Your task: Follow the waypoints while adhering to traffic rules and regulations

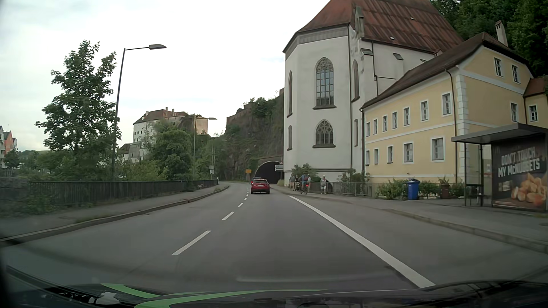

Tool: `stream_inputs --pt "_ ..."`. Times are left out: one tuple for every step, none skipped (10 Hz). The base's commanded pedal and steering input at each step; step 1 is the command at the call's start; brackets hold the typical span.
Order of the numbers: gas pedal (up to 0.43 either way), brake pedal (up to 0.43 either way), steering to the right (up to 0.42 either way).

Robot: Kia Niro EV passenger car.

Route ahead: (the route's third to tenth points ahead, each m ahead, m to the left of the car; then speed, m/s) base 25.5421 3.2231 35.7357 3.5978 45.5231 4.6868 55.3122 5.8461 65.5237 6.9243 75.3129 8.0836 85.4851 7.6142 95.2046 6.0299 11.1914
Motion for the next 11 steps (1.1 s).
stream_inputs --pt "0.059 0.000 -0.019" --pt "0.059 0.000 -0.020" --pt "0.059 0.000 -0.021" --pt "0.000 0.000 -0.021" --pt "0.000 0.000 -0.022" --pt "0.000 0.000 -0.022" --pt "0.000 0.012 -0.022" --pt "0.000 0.024 -0.021" --pt "0.000 0.000 -0.021" --pt "0.000 0.000 -0.021" --pt "0.000 0.000 -0.021"
